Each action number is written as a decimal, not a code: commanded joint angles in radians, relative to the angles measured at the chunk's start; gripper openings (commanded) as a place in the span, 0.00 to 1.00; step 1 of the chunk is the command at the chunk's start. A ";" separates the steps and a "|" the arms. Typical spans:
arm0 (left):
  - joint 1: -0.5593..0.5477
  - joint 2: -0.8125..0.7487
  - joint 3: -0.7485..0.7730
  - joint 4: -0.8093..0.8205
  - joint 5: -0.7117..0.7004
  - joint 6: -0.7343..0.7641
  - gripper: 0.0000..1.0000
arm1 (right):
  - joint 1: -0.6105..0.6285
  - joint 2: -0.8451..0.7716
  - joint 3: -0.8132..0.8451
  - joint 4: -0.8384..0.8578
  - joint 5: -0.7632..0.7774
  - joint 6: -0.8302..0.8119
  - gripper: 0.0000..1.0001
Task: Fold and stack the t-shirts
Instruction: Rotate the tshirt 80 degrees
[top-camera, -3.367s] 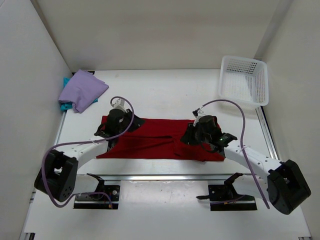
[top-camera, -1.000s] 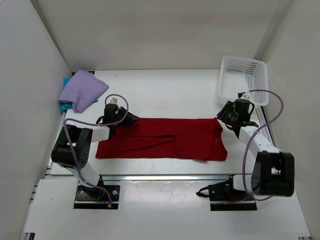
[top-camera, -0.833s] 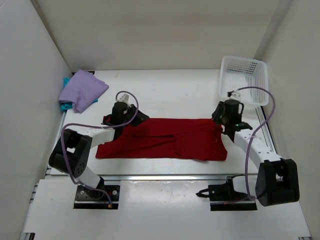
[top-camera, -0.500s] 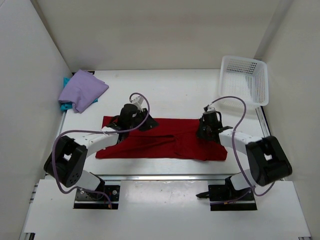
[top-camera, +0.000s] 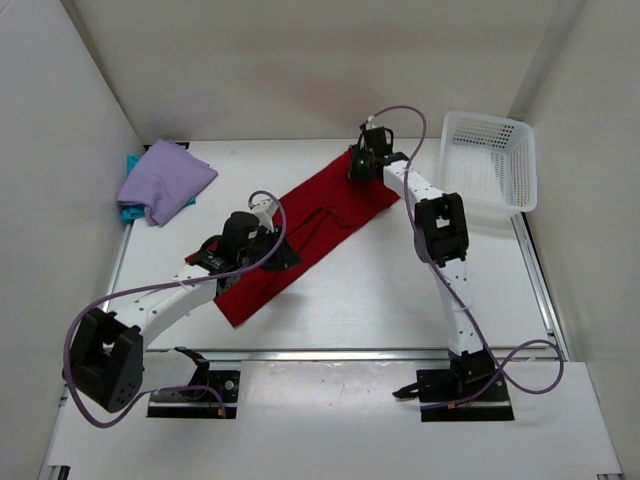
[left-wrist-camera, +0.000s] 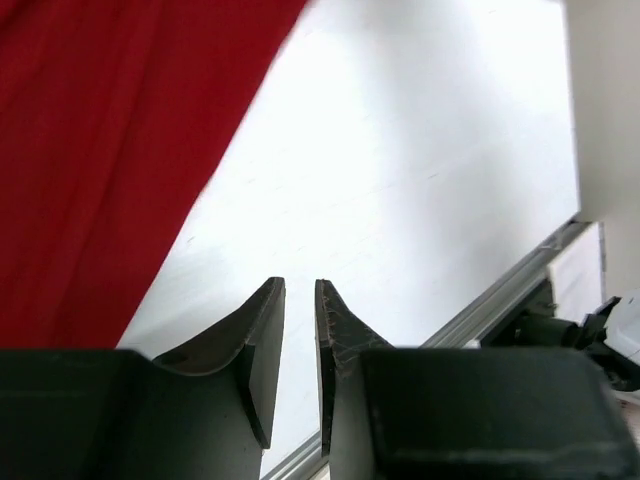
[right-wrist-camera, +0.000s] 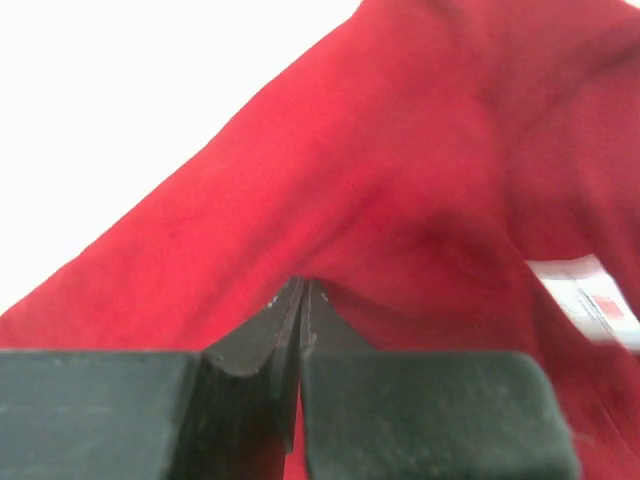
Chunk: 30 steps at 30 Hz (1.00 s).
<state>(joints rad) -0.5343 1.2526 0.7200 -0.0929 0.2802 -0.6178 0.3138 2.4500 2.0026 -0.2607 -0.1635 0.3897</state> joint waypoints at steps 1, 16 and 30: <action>0.045 -0.068 -0.024 -0.103 -0.024 0.049 0.30 | 0.010 0.136 0.430 -0.315 -0.012 -0.067 0.00; 0.131 -0.053 0.012 -0.189 0.044 0.116 0.09 | 0.252 -0.579 -0.193 -0.298 0.156 -0.216 0.00; 0.171 -0.039 0.087 -0.249 0.040 0.156 0.14 | 0.376 -0.746 -1.171 0.655 -0.036 0.325 0.35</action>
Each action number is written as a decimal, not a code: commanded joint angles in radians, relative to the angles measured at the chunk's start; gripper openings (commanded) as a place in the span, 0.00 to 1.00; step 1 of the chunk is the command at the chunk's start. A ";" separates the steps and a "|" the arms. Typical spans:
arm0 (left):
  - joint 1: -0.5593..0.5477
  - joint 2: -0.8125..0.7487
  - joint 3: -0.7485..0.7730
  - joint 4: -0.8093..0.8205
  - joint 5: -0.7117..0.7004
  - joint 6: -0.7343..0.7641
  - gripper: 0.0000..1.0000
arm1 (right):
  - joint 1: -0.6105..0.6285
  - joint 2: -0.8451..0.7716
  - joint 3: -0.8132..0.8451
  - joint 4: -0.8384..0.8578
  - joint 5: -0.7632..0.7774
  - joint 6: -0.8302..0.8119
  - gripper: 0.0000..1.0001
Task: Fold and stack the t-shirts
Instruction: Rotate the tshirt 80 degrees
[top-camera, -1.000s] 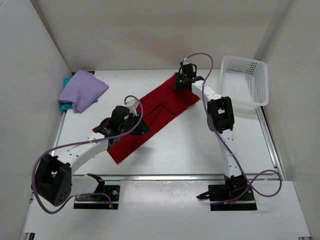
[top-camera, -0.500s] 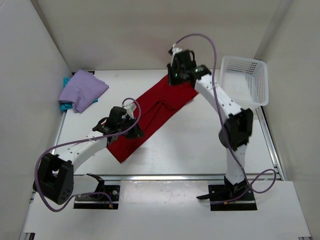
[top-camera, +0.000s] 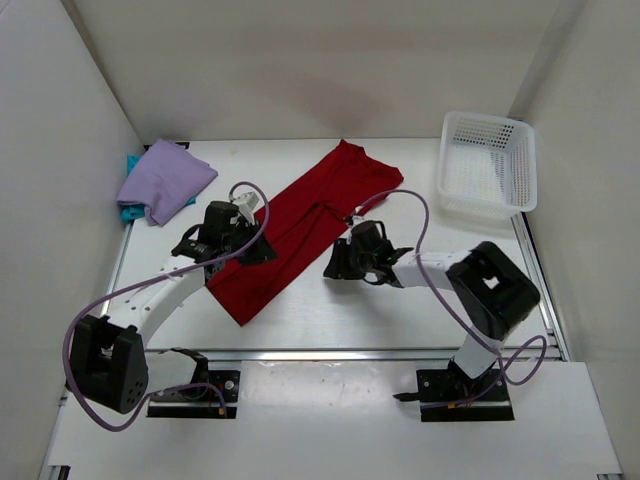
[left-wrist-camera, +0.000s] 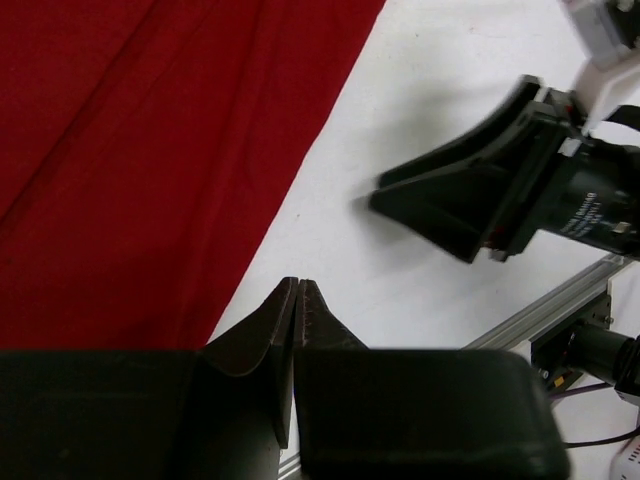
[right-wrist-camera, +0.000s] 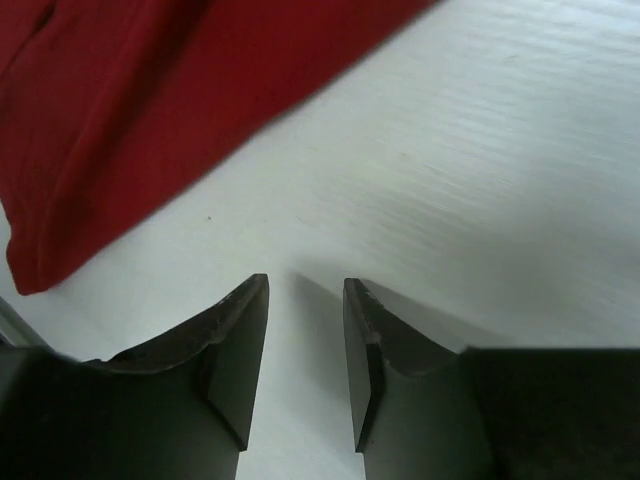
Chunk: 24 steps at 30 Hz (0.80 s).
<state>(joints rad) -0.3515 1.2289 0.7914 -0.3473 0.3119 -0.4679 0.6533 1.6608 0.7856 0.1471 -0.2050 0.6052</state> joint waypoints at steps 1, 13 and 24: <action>-0.012 -0.013 0.017 0.005 0.006 0.012 0.14 | 0.042 0.065 0.055 0.255 0.016 0.123 0.35; 0.009 -0.019 0.049 -0.045 -0.005 0.038 0.17 | 0.123 0.315 0.244 0.160 0.159 0.168 0.10; -0.073 0.046 0.003 -0.028 -0.019 0.026 0.34 | -0.243 0.004 0.035 -0.092 -0.170 -0.102 0.01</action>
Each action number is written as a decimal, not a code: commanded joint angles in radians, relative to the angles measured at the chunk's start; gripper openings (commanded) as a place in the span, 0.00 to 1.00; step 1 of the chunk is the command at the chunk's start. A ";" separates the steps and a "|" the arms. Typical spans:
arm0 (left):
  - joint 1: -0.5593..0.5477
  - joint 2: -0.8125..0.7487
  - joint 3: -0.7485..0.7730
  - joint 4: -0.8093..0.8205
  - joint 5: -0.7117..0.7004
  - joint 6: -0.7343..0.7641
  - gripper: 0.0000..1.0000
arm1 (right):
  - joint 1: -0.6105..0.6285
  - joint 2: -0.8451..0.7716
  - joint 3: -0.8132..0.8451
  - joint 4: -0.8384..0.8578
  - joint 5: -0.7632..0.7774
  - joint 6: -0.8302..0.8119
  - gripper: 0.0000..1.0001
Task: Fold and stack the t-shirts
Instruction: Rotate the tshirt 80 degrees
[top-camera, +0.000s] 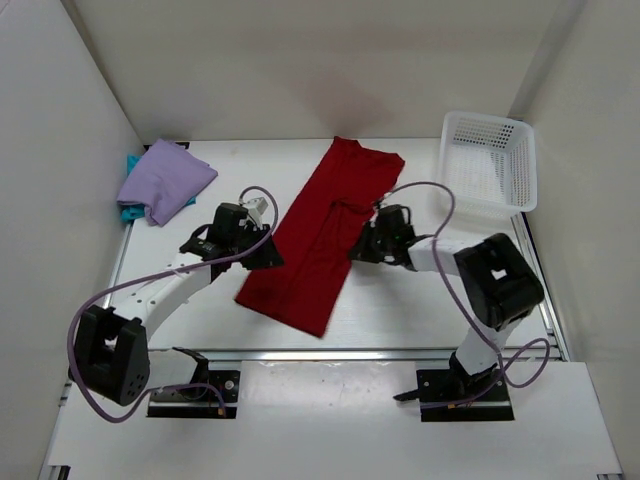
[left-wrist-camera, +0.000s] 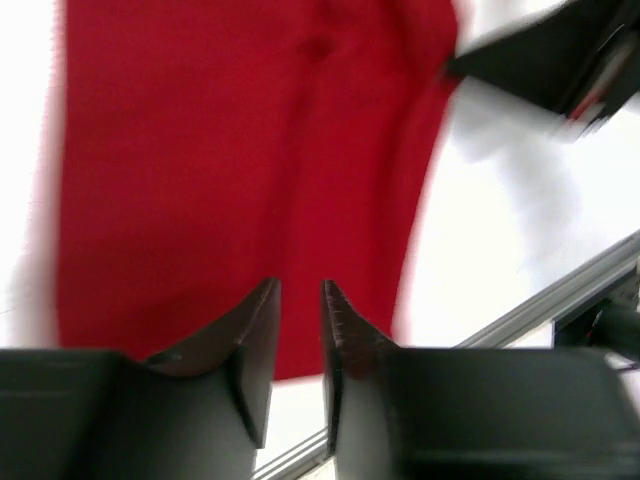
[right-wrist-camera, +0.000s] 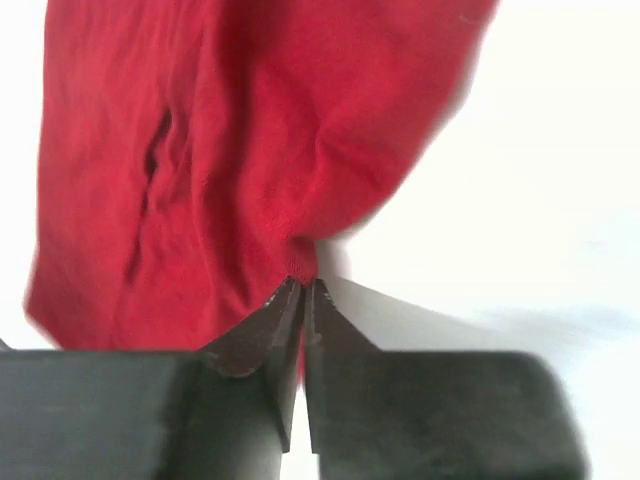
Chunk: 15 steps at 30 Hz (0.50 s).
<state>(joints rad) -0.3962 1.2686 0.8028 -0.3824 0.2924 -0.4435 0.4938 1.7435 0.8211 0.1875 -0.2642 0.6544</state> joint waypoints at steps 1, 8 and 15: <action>-0.042 0.009 -0.014 0.019 0.005 0.003 0.37 | -0.124 -0.093 -0.011 -0.169 -0.145 -0.188 0.05; -0.099 0.005 -0.143 0.025 -0.058 0.000 0.49 | -0.256 -0.265 -0.095 -0.211 -0.141 -0.226 0.30; -0.083 -0.040 -0.198 0.002 -0.168 -0.033 0.64 | -0.129 -0.398 -0.222 -0.249 -0.064 -0.181 0.29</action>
<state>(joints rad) -0.4931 1.2823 0.6205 -0.3893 0.1921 -0.4568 0.3027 1.4311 0.6827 -0.0307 -0.3630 0.4603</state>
